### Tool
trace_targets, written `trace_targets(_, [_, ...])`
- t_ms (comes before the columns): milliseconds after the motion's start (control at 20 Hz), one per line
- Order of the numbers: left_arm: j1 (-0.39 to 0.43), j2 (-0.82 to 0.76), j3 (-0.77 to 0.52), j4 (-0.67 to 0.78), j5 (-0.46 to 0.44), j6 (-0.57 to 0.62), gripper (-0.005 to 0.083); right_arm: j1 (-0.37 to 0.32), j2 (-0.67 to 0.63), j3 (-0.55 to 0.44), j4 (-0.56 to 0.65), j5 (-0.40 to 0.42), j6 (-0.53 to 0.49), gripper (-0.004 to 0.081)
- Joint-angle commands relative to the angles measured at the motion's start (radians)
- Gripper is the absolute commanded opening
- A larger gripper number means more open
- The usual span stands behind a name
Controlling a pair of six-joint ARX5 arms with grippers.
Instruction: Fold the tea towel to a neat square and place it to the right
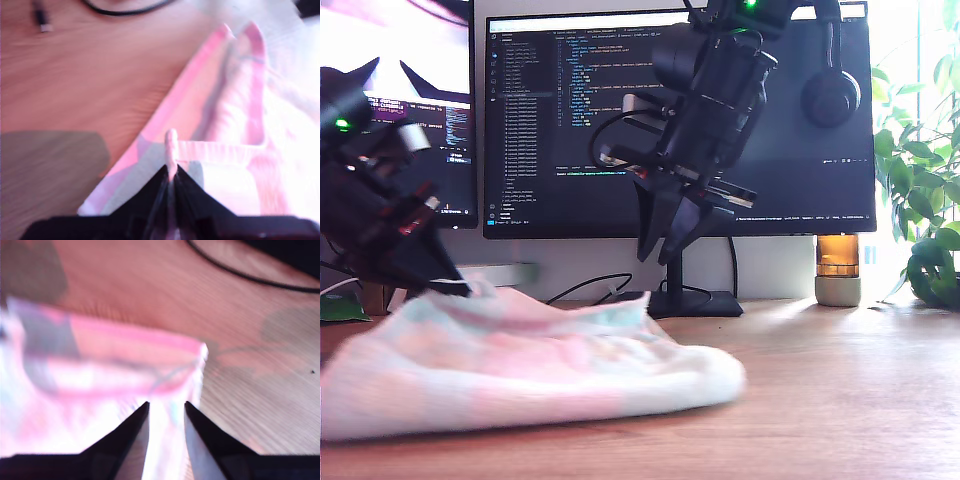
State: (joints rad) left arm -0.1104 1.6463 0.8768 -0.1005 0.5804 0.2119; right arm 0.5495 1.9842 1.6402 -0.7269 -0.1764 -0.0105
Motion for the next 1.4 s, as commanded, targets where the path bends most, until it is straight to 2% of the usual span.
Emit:
trace_targets(0, [0.026,0.000,-0.019,0.008,0.009,-0.010,-0.0019,0.010,0.001,0.000,0.012,-0.017,-0.091,0.0222])
trace_targets(50, [0.035,0.000,-0.019,0.013,0.020,-0.011,-0.0019,0.021,0.001,0.000,0.021,-0.042,-0.171,0.0231])
trace_targets(150, [0.049,0.000,-0.019,0.029,0.028,-0.029,-0.0019,0.056,0.001,0.000,0.042,-0.091,-0.462,0.0231])
trace_targets(250, [0.050,0.000,-0.019,0.039,0.041,-0.033,-0.0019,0.091,0.001,0.000,0.087,-0.146,-0.661,0.0231])
trace_targets(300, [0.050,0.000,-0.019,0.045,0.041,-0.041,-0.0019,0.103,0.001,0.000,0.122,-0.171,-0.730,0.0233])
trace_targets(400, [0.050,0.000,-0.019,0.055,0.049,-0.059,-0.0019,0.135,0.007,0.000,0.181,-0.214,-0.790,0.0271])
trace_targets(550, [0.050,0.000,-0.019,0.058,0.064,-0.066,-0.0019,0.179,0.020,0.000,0.185,-0.217,-0.887,0.0306])
trace_targets(650, [0.050,0.000,-0.019,0.064,0.066,-0.066,-0.0019,0.196,0.049,0.000,0.188,-0.205,-0.906,0.0314])
trace_targets(900, [0.050,0.000,-0.019,0.065,0.074,-0.066,-0.0019,0.195,0.153,0.000,0.208,-0.117,-0.906,0.0318])
trace_targets(1100, [0.050,0.000,-0.019,0.064,0.084,-0.066,-0.0019,0.193,0.175,0.000,0.239,-0.072,-0.906,0.0313])
trace_targets(1250, [0.050,0.000,-0.019,0.066,0.093,-0.066,-0.0019,0.188,0.175,0.000,0.261,-0.049,-0.906,0.0230])
trace_targets(1350, [0.050,0.000,-0.019,0.065,0.099,-0.066,-0.0019,0.187,0.175,0.000,0.267,-0.049,-0.906,0.0208])
